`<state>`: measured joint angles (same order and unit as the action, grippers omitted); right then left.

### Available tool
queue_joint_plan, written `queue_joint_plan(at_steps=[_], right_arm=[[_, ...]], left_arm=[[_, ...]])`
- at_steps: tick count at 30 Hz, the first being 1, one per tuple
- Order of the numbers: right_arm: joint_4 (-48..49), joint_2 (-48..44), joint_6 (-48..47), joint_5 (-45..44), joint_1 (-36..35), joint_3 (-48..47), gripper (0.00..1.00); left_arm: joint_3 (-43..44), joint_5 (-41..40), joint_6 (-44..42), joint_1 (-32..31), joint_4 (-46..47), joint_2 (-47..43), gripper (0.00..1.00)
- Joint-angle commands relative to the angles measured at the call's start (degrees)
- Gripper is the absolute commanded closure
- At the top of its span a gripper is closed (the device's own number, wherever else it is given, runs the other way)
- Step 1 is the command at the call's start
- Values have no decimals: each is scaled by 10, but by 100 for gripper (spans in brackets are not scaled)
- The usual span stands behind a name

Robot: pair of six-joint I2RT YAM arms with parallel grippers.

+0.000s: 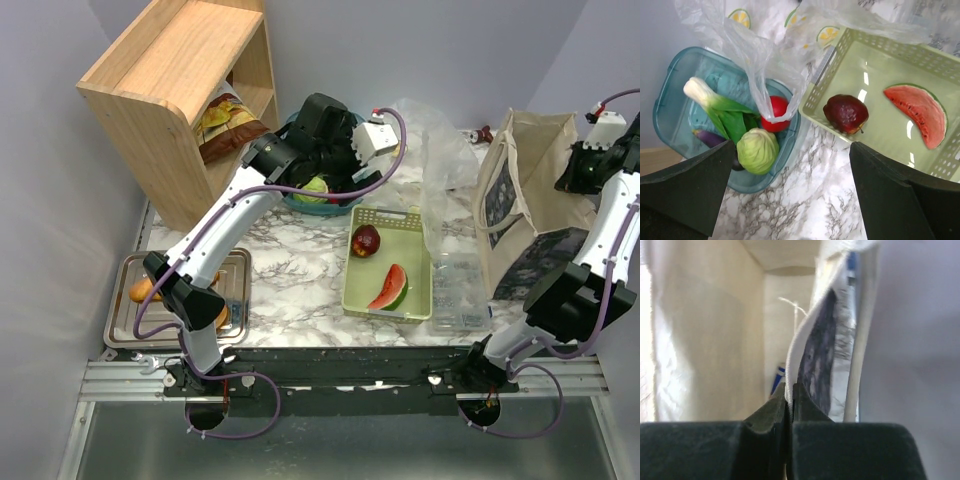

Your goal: Untie the knot of the grocery bags and take out the mixed food

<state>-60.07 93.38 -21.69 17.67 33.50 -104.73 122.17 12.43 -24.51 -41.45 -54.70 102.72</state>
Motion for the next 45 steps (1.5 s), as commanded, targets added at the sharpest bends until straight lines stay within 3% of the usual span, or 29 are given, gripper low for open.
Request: queue_joint_plan(at_steps=[1,4,12,17,21,25,28,32,36,45], right_arm=[[-55,-25,-49,188,4,-35,99],[-89,-45,-105,263,2,-40,99],[-124,-112,-217,305,-17,-3,99],[-128,-170,-283,319,-20,51,99],[-119,-198,-297,312,-25,74,99],[-91,-209,-272,309,-26,78,99],[-59,-210,-237,316,-26,79,99],[-30,-197,-195,341,-29,63,99],[-44,-172,-170,368,-37,20,99],[37,-141,-55,380,-46,-83,99]], left_arm=[[-37,74,4,-2,52,-35,1],[-88,119,-16,-5,116,-56,1],[-189,148,-139,-87,352,-58,2],[-166,139,-193,-147,452,15,15],[-116,158,-235,-180,445,91,32],[-165,198,-296,-206,445,114,37],[-174,282,-302,-209,389,126,41],[-190,323,-326,-212,328,138,41],[-210,309,-318,-215,330,145,39],[-191,209,-198,-209,471,143,35]])
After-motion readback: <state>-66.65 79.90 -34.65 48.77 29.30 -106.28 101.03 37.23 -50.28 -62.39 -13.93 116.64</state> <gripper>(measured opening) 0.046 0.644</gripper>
